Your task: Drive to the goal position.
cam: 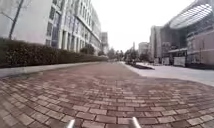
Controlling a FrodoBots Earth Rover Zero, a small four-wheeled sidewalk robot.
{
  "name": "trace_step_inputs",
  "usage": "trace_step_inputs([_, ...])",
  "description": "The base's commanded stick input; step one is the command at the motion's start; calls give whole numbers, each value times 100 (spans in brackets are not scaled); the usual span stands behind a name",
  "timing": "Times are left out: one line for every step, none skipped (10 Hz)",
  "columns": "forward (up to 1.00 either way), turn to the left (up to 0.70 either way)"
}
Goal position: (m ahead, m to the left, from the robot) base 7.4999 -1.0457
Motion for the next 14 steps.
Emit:
trace_step_inputs([70, 7])
trace_step_inputs([70, 1])
trace_step_inputs([70, 0])
trace_step_inputs([70, 0])
trace_step_inputs([70, -2])
trace_step_inputs([70, -7])
trace_step_inputs([70, -13])
trace_step_inputs([70, -14])
trace_step_inputs([70, -12])
trace_step_inputs([70, -8])
trace_step_inputs([70, -3])
trace_step_inputs([70, 2])
trace_step_inputs([70, 0])
trace_step_inputs([70, 0])
